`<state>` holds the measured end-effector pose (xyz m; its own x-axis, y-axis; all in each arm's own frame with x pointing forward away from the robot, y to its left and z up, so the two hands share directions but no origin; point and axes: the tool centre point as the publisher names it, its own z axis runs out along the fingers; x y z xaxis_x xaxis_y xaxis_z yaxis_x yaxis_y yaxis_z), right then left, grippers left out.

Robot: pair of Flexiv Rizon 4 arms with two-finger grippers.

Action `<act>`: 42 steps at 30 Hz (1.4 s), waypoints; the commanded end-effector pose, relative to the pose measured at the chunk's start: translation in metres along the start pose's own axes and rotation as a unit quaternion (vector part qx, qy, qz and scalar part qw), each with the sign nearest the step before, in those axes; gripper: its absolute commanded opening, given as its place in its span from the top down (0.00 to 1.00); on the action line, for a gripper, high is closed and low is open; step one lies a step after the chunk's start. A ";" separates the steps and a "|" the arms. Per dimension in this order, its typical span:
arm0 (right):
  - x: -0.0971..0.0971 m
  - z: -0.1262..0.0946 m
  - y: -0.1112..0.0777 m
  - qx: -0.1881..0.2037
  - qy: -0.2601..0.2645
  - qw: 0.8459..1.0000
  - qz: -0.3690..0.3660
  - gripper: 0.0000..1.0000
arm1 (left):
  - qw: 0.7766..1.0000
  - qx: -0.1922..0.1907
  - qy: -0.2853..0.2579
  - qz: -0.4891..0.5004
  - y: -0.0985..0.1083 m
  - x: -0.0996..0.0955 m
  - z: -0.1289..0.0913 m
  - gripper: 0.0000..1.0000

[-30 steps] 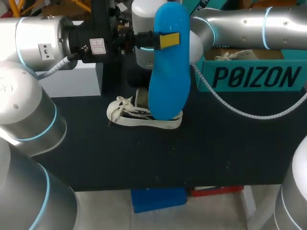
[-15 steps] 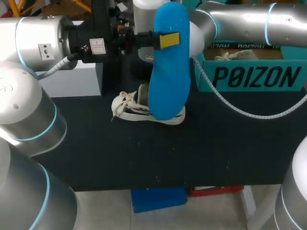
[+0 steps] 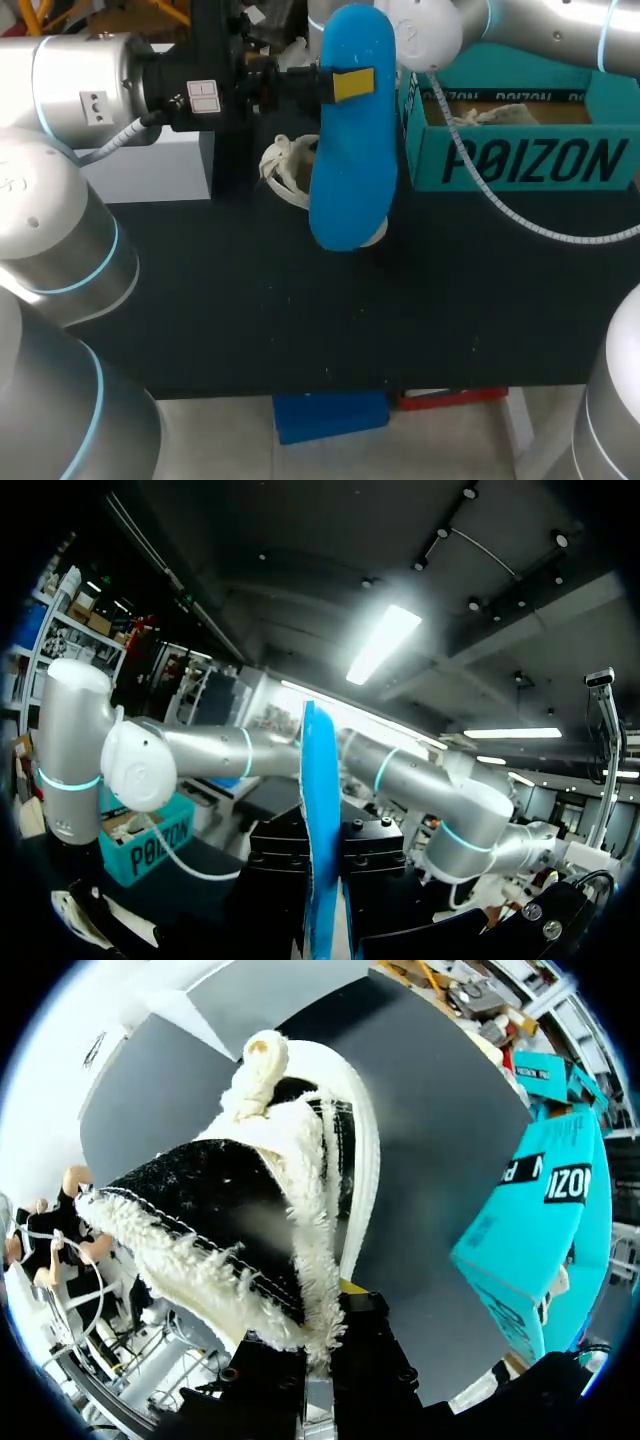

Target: Take the shoe out of the shoebox, open the shoe tongue, remove and reinsert the insole, then place the shoe into the shoebox

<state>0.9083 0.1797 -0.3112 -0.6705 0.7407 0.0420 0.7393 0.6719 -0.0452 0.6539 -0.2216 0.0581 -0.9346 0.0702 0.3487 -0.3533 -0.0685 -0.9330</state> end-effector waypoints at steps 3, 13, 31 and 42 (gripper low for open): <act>-0.001 -0.001 -0.009 -0.019 -0.020 0.936 0.350 1.00 | 1.000 0.000 -0.002 0.000 0.002 0.001 0.001 1.00; 0.003 0.012 -0.007 -0.027 -0.019 0.919 0.392 1.00 | 1.000 0.000 -0.002 0.000 0.002 0.001 0.001 1.00; 0.018 0.042 0.014 -0.045 -0.022 0.934 0.354 1.00 | 1.000 0.000 -0.002 0.000 0.002 0.001 0.001 1.00; 0.019 0.058 0.008 -0.039 -0.022 0.925 0.378 1.00 | 1.000 0.000 -0.002 0.000 0.002 0.001 0.001 1.00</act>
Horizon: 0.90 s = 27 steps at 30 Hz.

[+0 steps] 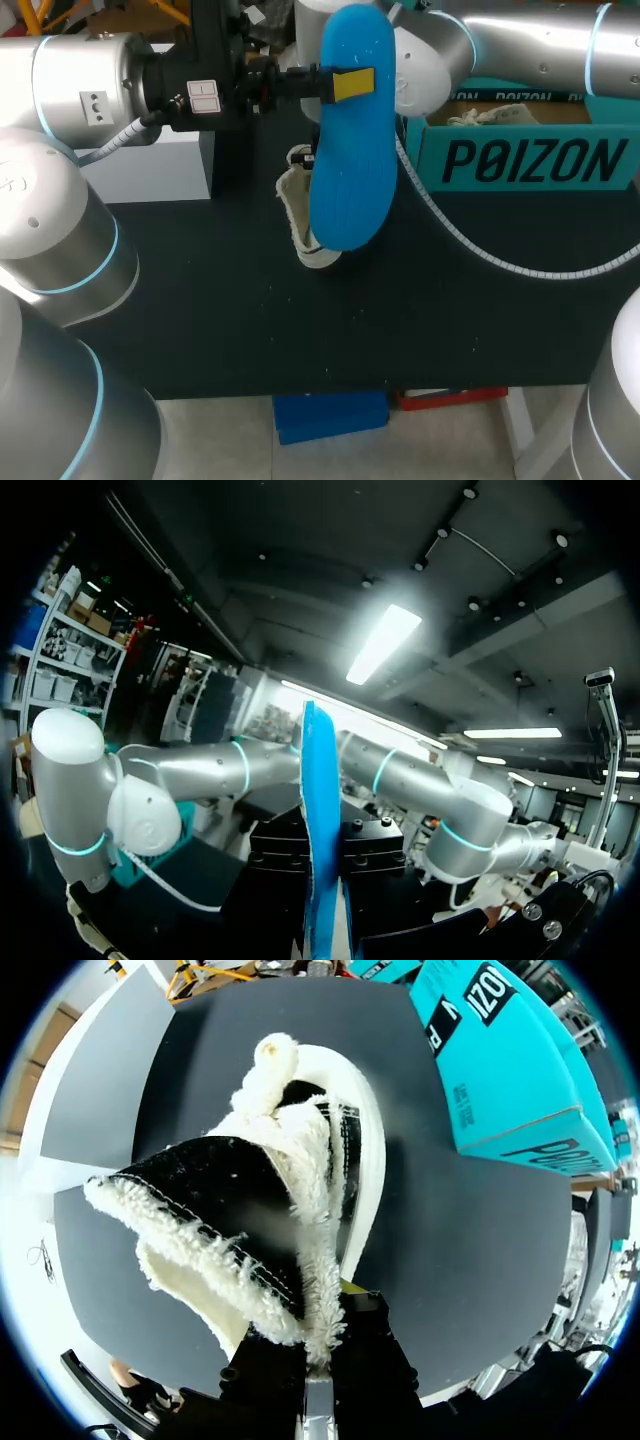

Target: Take the shoe out of the shoebox, open the shoe tongue, remove and reinsert the insole, then place the shoe into the shoebox

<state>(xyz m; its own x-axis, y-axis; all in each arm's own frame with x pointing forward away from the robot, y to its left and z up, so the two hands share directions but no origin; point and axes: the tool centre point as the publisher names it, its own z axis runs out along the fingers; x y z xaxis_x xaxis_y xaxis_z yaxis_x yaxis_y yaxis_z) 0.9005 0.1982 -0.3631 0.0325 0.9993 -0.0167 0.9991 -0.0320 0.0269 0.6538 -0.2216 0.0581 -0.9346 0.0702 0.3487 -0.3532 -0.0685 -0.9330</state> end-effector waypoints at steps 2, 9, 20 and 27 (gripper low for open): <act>0.001 0.009 -0.004 0.001 0.001 1.000 0.004 1.00 | 1.000 0.000 -0.002 0.000 0.002 0.001 0.001 1.00; -0.006 0.017 -0.011 0.000 0.007 1.000 0.009 0.00 | 1.000 0.000 -0.002 0.000 0.002 0.001 0.001 1.00; -0.019 -0.011 -0.015 -0.038 0.040 0.998 0.016 0.00 | 1.000 0.000 -0.002 0.000 0.002 0.001 0.001 1.00; -0.013 -0.040 -0.016 -0.064 0.236 0.970 -0.012 0.00 | 1.000 0.000 -0.002 0.000 0.002 0.001 0.001 1.00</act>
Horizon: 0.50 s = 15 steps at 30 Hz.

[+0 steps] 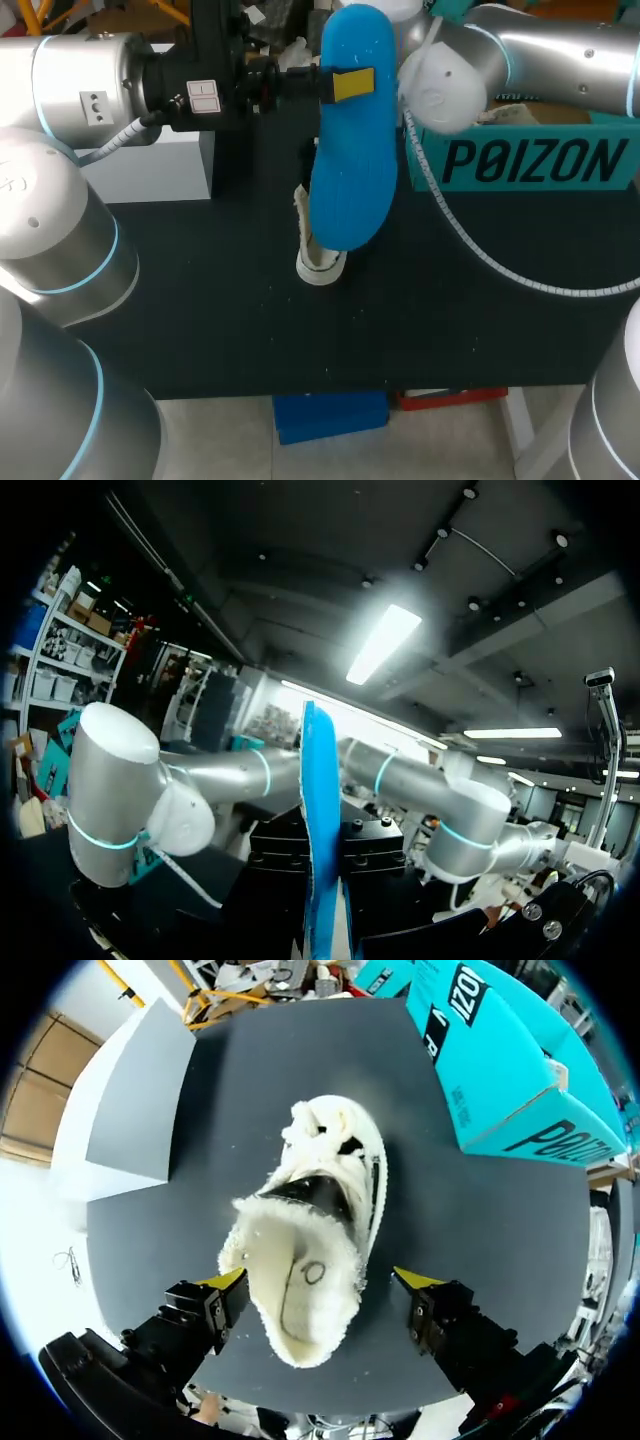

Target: Take the shoe out of the shoebox, open the shoe tongue, remove and reinsert the insole, then place the shoe into the shoebox

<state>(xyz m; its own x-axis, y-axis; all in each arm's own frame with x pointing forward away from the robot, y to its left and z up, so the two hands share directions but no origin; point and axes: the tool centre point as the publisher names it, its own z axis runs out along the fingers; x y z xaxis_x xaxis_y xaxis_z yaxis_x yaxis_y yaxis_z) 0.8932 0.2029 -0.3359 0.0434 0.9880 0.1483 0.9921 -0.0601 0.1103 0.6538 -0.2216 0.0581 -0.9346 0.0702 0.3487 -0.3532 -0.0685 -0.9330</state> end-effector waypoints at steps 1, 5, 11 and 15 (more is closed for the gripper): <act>-0.011 -0.020 -0.007 -0.030 0.210 0.977 -0.033 0.00 | 1.000 0.000 -0.002 0.000 0.002 0.001 0.001 1.00; -0.004 -0.032 -0.008 -0.059 0.247 0.963 -0.087 0.00 | 1.000 0.000 -0.002 0.000 0.002 0.001 0.001 1.00; -0.004 -0.032 -0.008 -0.059 0.247 0.963 -0.087 0.00 | 1.000 0.000 -0.002 0.000 0.002 0.001 0.001 1.00; -0.004 -0.032 -0.008 -0.059 0.247 0.963 -0.087 0.00 | 1.000 0.000 -0.002 0.000 0.002 0.001 0.001 1.00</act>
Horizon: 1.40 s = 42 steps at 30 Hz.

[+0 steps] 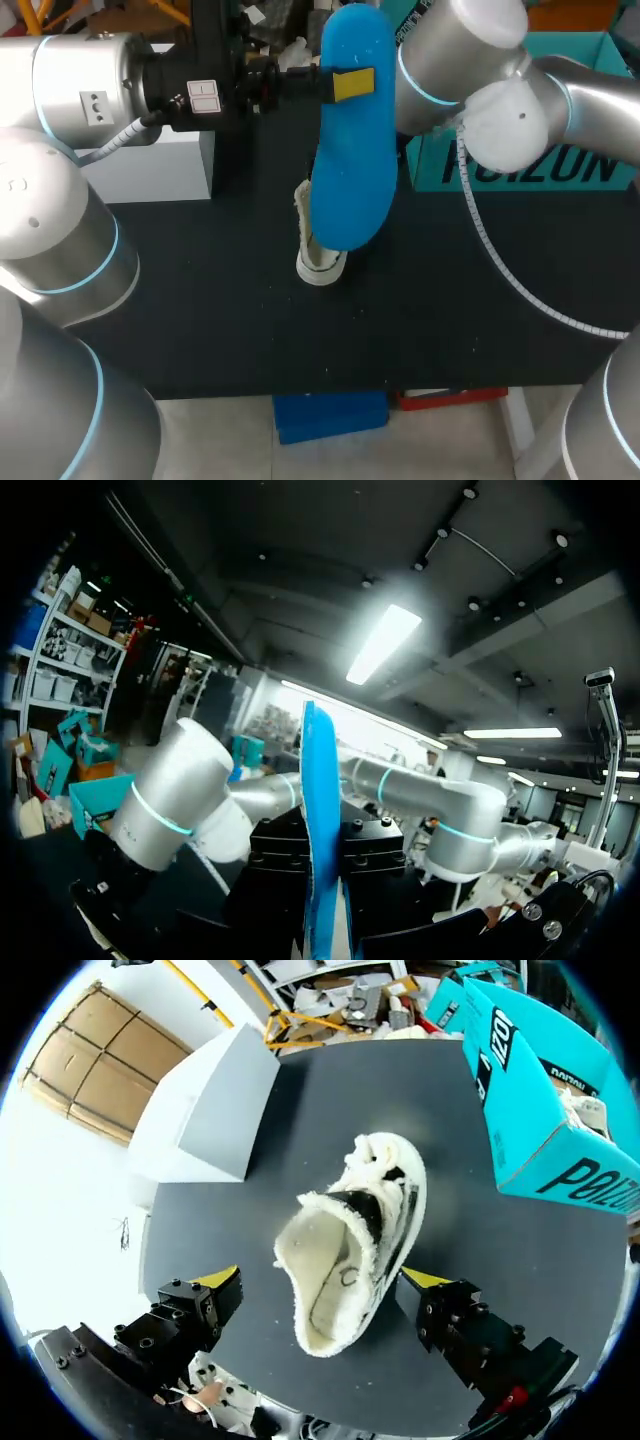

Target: Take the shoe out of the shoebox, open the shoe tongue, remove and reinsert the insole, then place the shoe into the shoebox

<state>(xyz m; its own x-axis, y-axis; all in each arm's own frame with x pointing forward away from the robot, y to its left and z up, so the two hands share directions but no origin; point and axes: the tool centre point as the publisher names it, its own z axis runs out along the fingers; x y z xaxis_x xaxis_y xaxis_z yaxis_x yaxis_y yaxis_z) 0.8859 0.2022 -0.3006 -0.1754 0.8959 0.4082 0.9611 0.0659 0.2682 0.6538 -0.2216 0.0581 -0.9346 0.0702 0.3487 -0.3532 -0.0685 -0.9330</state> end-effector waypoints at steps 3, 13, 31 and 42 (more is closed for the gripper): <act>-0.007 0.000 -0.006 -0.009 0.094 0.996 0.001 0.00 | 1.000 0.000 -0.002 0.000 0.002 0.001 0.001 1.00; -0.012 -0.009 -0.009 -0.016 0.136 0.990 0.018 0.00 | 1.000 0.000 -0.002 0.000 0.002 0.001 0.001 1.00; 0.007 -0.042 0.015 -0.064 0.400 0.911 0.077 0.00 | 1.000 0.000 -0.002 0.000 0.002 0.001 0.001 1.00; 0.012 -0.062 0.016 -0.075 0.487 0.866 0.085 0.00 | 1.000 0.000 -0.002 0.000 0.002 0.001 0.001 1.00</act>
<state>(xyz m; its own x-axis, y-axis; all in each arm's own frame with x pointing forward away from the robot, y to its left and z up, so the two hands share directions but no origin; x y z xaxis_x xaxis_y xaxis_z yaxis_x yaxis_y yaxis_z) 0.8913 0.1911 -0.2351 -0.1595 0.2822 0.9460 0.9670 -0.1483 0.2073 0.6539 -0.2216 0.0581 -0.9346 0.0702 0.3487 -0.3532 -0.0685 -0.9330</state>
